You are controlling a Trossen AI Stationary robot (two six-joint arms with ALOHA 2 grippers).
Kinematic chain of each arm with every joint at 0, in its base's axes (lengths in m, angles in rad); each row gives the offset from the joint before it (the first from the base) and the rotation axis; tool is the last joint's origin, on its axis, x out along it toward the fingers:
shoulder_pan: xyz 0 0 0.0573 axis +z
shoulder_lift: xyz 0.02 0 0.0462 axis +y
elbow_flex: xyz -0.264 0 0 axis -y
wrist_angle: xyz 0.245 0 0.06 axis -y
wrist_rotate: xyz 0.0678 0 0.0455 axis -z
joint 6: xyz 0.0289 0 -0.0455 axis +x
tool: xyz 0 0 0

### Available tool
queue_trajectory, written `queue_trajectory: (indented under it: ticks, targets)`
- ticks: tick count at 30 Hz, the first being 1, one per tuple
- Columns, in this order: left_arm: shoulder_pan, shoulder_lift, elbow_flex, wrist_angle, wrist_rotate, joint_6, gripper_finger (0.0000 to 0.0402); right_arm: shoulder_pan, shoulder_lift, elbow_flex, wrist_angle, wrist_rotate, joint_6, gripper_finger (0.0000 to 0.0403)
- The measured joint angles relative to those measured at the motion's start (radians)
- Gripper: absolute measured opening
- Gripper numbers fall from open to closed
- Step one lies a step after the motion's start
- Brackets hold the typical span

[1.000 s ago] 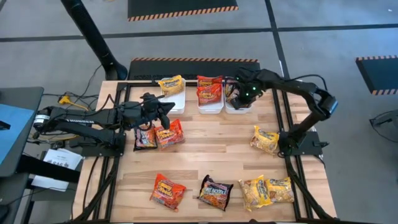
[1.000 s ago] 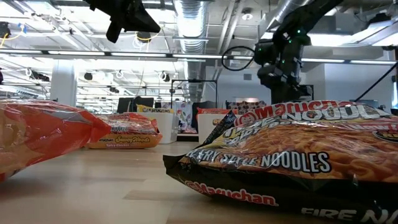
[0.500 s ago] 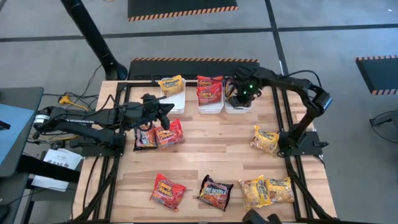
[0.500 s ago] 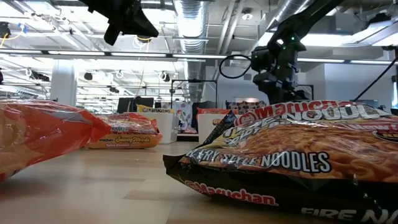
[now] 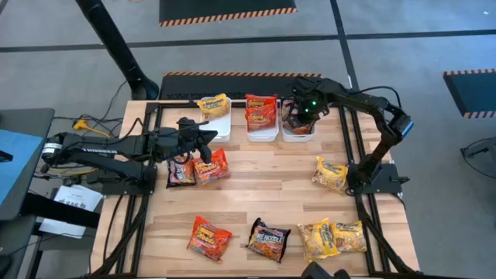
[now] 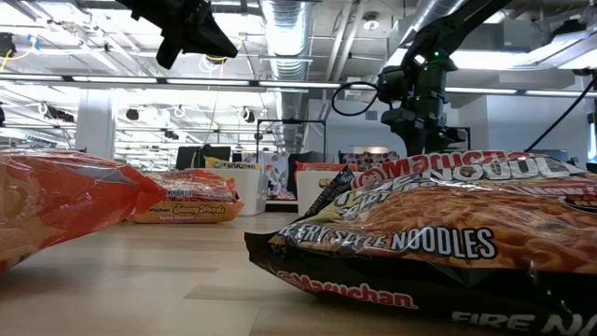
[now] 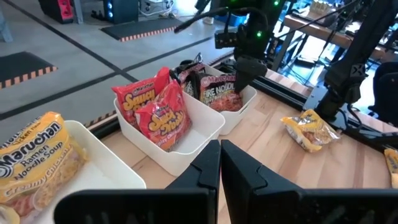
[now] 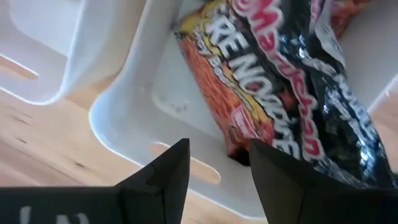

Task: Sort Maruchan noodles
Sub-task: Put the black noodle pack into the right white bin

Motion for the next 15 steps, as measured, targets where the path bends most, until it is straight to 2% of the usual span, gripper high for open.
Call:
queue_trajectory:
  ticks: [7,15]
  targets:
    - [0.001,0.000,0.000,-0.003,0.000,0.009,0.0000,0.009,0.014,0.002,-0.026,0.001,0.006,0.0191]
    - [0.001,0.000,0.000,-0.023,-0.001,0.015,0.0000,-0.006,0.120,0.000,-0.024,0.026,-0.007,0.0191]
